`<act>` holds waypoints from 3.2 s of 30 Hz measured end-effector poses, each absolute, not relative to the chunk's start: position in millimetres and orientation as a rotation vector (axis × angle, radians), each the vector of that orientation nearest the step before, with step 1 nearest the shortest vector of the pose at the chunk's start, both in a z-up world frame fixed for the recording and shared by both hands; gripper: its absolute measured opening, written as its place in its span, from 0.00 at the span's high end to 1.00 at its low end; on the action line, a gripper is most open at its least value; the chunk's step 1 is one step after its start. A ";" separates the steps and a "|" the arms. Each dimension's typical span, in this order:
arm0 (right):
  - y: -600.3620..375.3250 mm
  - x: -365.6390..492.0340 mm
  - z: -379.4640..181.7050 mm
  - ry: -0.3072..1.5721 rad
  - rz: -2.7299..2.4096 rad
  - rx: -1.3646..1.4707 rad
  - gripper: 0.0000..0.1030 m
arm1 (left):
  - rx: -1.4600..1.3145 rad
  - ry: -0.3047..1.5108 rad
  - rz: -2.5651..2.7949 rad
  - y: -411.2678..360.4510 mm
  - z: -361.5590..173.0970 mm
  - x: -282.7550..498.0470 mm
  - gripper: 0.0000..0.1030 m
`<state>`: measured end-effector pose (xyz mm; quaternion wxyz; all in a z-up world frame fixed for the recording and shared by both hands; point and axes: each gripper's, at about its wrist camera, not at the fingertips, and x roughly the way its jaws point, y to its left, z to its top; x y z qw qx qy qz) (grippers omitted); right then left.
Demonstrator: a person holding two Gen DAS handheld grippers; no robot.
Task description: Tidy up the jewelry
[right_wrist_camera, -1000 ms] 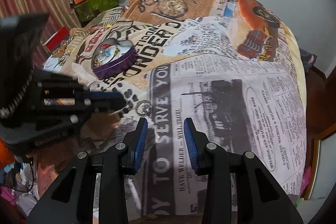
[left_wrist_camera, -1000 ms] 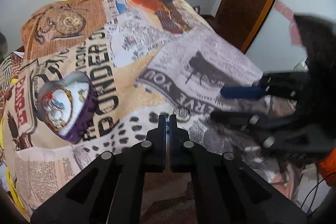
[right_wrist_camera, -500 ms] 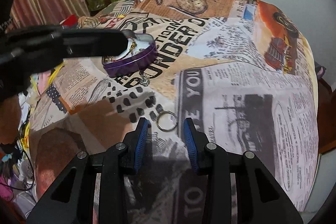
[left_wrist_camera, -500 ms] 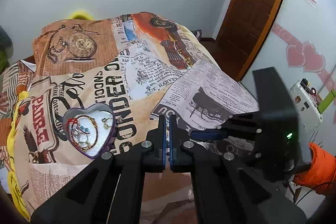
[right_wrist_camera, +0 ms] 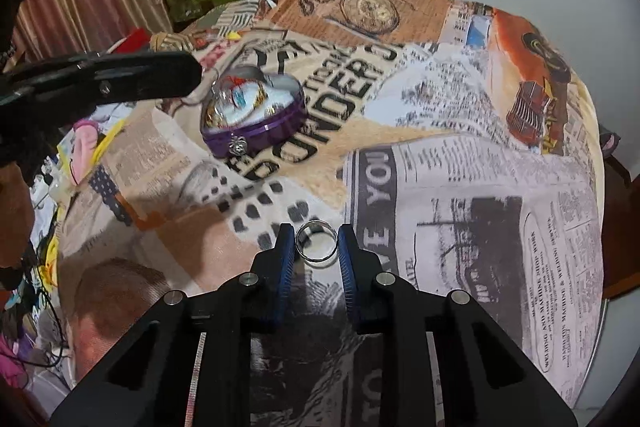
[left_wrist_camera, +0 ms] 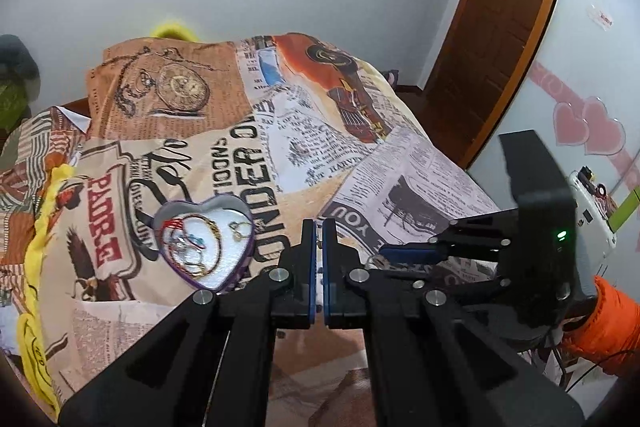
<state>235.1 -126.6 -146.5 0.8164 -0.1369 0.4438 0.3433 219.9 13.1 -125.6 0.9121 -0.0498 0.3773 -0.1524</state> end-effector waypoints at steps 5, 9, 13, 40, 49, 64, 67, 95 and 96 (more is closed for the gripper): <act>-119.6 236.4 -126.9 0.894 0.738 -0.270 0.81 | -0.111 0.747 -0.285 28.2 -115.2 216.8 1.00; -112.2 239.7 -116.5 0.863 0.749 -0.249 0.81 | -0.122 0.727 -0.260 41.6 -109.4 213.6 1.00; -103.7 242.7 -111.6 0.844 0.762 -0.232 0.81 | -0.130 0.714 -0.234 54.2 -107.0 213.4 1.00; -24.0 277.9 -153.5 0.931 0.845 -0.325 0.80 | -0.173 0.806 -0.220 89.0 -159.0 270.6 1.00; -17.0 285.7 -163.5 0.957 0.842 -0.349 0.80 | -0.170 0.849 -0.220 93.2 -173.6 278.2 0.99; -10.4 275.6 -153.6 0.910 0.813 -0.407 0.63 | -0.180 0.839 -0.137 111.2 -163.1 262.4 0.77; -13.3 272.7 -145.5 0.891 0.808 -0.394 0.63 | -0.180 0.818 -0.124 113.6 -152.1 255.2 0.77; -129.5 63.6 64.7 0.119 0.634 -0.030 0.54 | -0.022 0.101 0.023 40.3 36.3 24.0 0.44; -130.0 58.6 64.7 0.107 0.622 -0.024 0.49 | -0.024 0.087 0.036 39.0 37.1 18.2 0.37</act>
